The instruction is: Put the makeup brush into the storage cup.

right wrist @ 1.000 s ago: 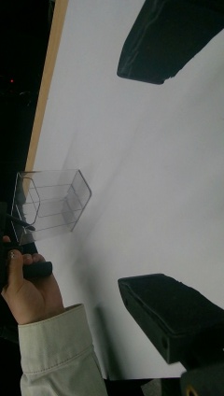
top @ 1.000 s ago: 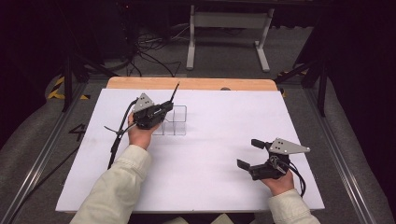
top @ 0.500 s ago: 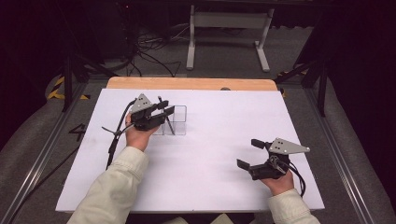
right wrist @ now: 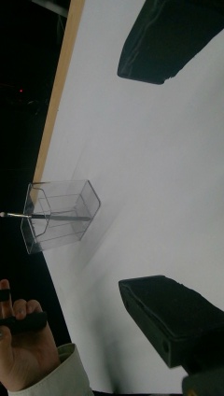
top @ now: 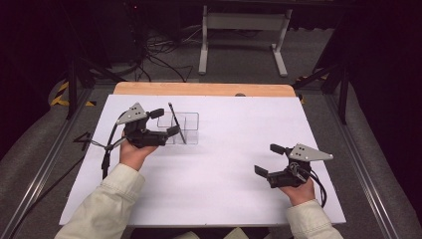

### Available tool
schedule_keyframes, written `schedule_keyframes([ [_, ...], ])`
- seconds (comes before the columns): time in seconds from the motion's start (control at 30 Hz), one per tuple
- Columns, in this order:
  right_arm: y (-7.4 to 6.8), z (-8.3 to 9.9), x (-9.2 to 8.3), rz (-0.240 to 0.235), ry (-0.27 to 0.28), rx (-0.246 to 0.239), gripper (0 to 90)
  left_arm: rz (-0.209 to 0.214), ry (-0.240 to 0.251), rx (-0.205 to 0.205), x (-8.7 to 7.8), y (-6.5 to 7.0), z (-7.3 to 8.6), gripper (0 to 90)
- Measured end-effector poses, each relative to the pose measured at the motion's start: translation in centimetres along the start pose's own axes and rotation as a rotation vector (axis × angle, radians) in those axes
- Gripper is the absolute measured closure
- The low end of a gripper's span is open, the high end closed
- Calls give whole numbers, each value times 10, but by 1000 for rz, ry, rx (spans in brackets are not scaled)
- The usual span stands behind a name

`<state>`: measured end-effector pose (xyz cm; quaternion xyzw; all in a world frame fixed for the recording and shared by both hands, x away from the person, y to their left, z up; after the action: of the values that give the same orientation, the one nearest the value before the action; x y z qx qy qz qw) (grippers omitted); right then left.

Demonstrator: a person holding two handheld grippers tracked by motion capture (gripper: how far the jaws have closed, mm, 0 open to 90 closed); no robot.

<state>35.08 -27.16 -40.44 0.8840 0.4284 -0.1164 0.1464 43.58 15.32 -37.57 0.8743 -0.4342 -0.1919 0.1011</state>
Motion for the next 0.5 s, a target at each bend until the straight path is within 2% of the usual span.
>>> schedule_keyframes([
  [0.13, 6, -3, -1, -7, 17, 8, 15, 5, 3, 1, -13, 3, 4, 66],
  [0.27, 10, -1, -1, -10, 12, 16, 14, 1, 4, 14, -25, 6, 8, 55],
  [0.5, 13, 0, -3, -9, -5, 7, 12, -4, -20, 14, -43, 6, 19, 37],
])
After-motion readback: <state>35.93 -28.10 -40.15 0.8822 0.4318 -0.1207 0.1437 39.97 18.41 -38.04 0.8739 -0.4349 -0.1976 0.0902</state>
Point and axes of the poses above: each handheld gripper's, and its own axes: x roughly forward along the jaws, z roughly out of its underside, y roughly to its right, the point moved 2 cm from there along x, roughly forward along the jaws, and after that the axes turned 14 degrees about -x, right-handed, at the moved point
